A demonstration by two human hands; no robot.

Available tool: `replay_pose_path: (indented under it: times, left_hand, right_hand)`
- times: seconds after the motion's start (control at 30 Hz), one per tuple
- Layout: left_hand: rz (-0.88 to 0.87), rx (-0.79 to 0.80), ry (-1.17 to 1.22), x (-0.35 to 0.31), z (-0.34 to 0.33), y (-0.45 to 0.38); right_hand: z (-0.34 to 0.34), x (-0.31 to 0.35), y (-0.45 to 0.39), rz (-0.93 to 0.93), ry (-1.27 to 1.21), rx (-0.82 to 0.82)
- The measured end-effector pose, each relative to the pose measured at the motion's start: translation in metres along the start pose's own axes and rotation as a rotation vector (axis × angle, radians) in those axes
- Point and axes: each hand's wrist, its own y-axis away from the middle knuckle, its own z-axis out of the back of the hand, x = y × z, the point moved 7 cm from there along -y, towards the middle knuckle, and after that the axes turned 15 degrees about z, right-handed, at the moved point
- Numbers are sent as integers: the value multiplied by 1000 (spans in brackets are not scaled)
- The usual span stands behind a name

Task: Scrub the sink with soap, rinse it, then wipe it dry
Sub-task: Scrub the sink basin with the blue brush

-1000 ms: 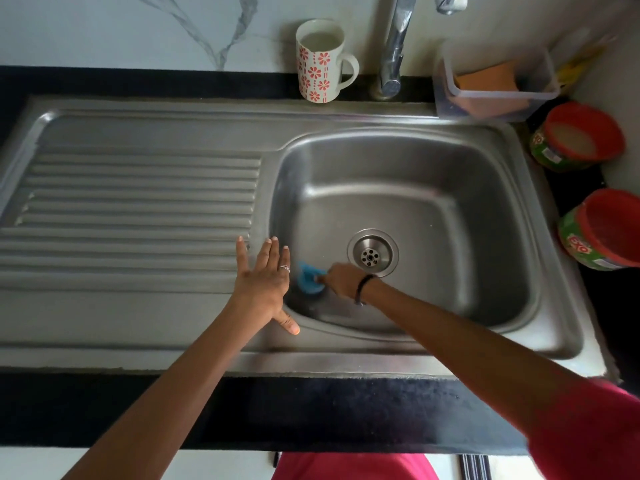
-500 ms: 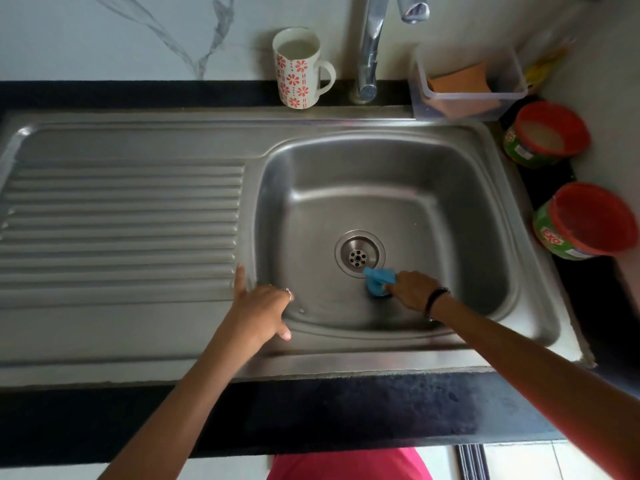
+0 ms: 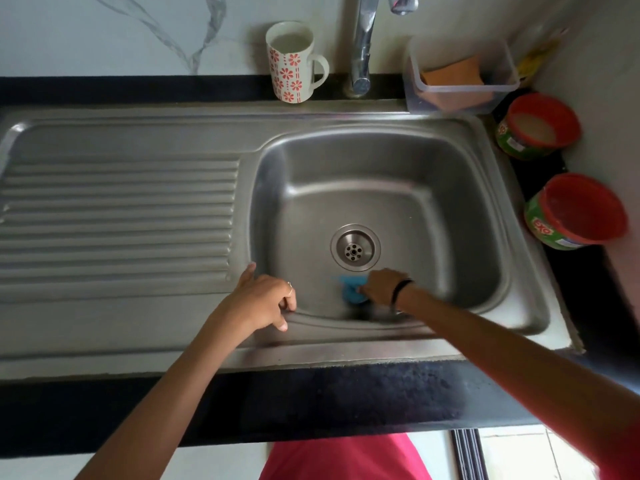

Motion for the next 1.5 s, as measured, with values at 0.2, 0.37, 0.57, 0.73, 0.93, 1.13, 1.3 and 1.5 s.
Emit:
replay_pose_path:
  times: [0.2,0.37,0.57,0.73,0.93,1.13,1.3,1.5]
  left_hand:
    - [-56,45,243,-4,0,-3]
    - [-96,-16,260,-31,0,1]
    - [-67,-70,229,-36,-3,3]
    - [-56,-81,250,-35,-4,5]
    - [-77,-28,215,-40,-5,4]
    - [-100,111,234,-50,-4,0]
    - [-115,167,282,-56,-4,-4]
    - [-138,144,364,-72,-11,-6]
  right_hand:
    - [9,-89,35,-314,-36,-86]
    - [12,3,8,-68,-168,-116]
    - [13,17,-2,-62,-195,-124]
    - [33,-61,45,-278,-182,-139]
    - [-1,-20,28,-178,-291,6]
    - [-5,3,17,-83,-182,31]
    - [20,-78,53,-281,-130,-14]
    - [-5,-35,25,-118,-283,99]
